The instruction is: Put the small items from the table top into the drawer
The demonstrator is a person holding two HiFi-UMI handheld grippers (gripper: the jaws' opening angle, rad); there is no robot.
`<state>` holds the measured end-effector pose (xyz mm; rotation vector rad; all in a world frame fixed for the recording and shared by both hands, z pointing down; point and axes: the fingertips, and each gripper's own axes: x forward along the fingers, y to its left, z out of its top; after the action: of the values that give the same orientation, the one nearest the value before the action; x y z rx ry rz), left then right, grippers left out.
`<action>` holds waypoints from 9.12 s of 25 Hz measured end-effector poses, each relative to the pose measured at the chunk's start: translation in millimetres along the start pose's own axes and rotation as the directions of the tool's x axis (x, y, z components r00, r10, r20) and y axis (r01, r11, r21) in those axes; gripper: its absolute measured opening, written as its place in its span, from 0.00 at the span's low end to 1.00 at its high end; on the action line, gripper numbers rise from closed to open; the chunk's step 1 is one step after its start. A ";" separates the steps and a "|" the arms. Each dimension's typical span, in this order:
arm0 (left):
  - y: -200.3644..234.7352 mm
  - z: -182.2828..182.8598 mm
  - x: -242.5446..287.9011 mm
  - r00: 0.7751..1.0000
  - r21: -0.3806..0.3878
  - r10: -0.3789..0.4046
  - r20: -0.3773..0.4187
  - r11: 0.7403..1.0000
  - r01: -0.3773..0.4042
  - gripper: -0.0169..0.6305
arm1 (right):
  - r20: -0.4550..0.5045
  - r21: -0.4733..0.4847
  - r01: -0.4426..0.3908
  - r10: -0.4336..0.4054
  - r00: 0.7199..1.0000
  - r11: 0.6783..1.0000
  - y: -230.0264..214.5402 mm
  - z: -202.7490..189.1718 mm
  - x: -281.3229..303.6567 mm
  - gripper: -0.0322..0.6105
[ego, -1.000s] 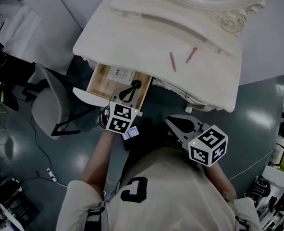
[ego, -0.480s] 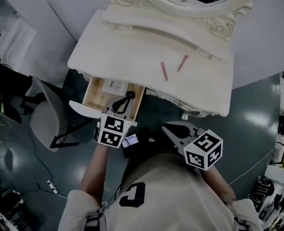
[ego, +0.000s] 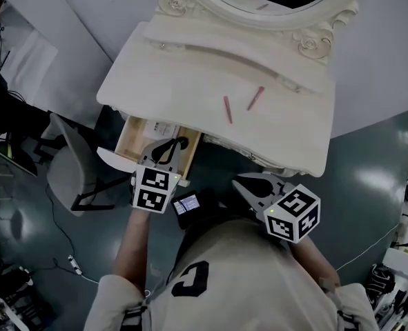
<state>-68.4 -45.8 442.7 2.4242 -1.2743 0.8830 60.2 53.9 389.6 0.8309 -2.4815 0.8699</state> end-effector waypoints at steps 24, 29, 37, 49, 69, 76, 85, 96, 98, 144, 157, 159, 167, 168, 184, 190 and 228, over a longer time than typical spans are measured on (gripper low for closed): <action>-79.2 61.8 61.4 0.995 -0.068 0.063 -0.077 0.995 -0.069 0.24 | -0.006 0.056 -0.144 0.145 0.989 0.988 -92.3 -26.6 -85.6 0.10; -83.0 63.8 96.1 0.995 -0.064 0.039 -0.094 0.997 -0.045 0.26 | -0.003 0.080 -0.148 0.149 0.989 0.986 -96.3 -32.4 -85.8 0.09; -87.0 59.0 165.7 0.990 -0.088 0.024 -0.140 0.995 -0.036 0.28 | -0.012 0.088 -0.143 0.144 0.989 0.986 -103.0 -31.6 -80.0 0.09; -79.5 29.6 220.9 0.973 -0.040 0.027 -0.230 0.998 -0.037 0.28 | -0.040 0.117 -0.134 0.140 0.989 0.984 -115.8 -33.7 -68.0 0.10; -72.7 13.3 243.1 0.973 -0.104 -0.041 -0.226 0.994 0.018 0.21 | -0.031 0.121 -0.100 0.105 0.994 0.988 -118.1 -23.8 -58.6 0.09; -67.1 9.9 241.4 0.972 -0.165 -0.074 -0.225 0.986 0.037 0.16 | -0.028 0.111 -0.090 0.094 0.995 0.990 -111.0 -19.4 -52.3 0.09; -67.6 9.9 240.3 0.973 -0.160 -0.100 -0.209 0.985 0.067 0.16 | -0.025 0.106 -0.057 0.060 0.998 0.993 -103.5 -18.8 -50.7 0.10; -64.6 9.8 238.3 0.969 -0.238 -0.158 -0.190 0.965 0.111 0.16 | -0.014 0.095 0.013 -0.012 1.000 0.995 -94.2 -20.3 -55.5 0.10; -64.0 8.6 235.4 0.969 -0.229 -0.156 -0.193 0.967 0.110 0.16 | -0.012 0.089 0.020 -0.019 1.000 0.996 -91.6 -19.5 -55.3 0.09; 34.6 -34.3 33.8 0.997 -0.208 0.018 -0.070 0.978 -0.032 0.16 | -0.039 -0.027 -0.124 0.123 0.992 0.992 11.6 2.6 27.8 0.10; 60.4 -66.5 4.3 0.993 -0.196 0.037 -0.115 0.979 -0.059 0.16 | -0.071 -0.040 -0.189 0.185 0.980 0.981 46.1 1.0 61.5 0.09; 61.5 -72.0 4.3 0.991 -0.194 0.020 -0.129 0.980 -0.045 0.16 | -0.076 -0.040 -0.192 0.188 0.979 0.981 52.1 0.0 65.8 0.09; 49.3 -89.9 32.3 0.981 -0.162 -0.055 -0.183 0.987 0.026 0.16 | -0.071 -0.022 -0.175 0.173 0.982 0.984 59.9 -6.6 71.9 0.09; 48.2 -92.2 35.4 0.979 -0.155 -0.063 -0.193 0.987 0.033 0.16 | -0.069 -0.016 -0.170 0.168 0.983 0.985 59.4 -7.3 71.6 0.10; 34.5 -127.8 88.3 0.928 -0.065 -0.115 -0.355 0.993 0.098 0.16 | -0.068 0.032 -0.140 0.142 0.988 0.990 44.8 -7.4 67.0 0.10; 34.8 -138.4 104.2 0.911 -0.032 -0.082 -0.403 0.997 0.076 0.16 | -0.075 0.043 -0.148 0.151 0.986 0.988 36.7 -8.9 66.8 0.09; -0.1 -192.0 168.3 0.785 -0.128 -0.200 -0.586 0.980 0.153 0.16 | -0.099 0.150 -0.114 0.129 0.987 0.982 2.3 -27.6 61.6 0.09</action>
<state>-71.4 -62.1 697.5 1.9146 -0.8040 1.3689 16.5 48.6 441.0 0.6634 -2.4178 1.1174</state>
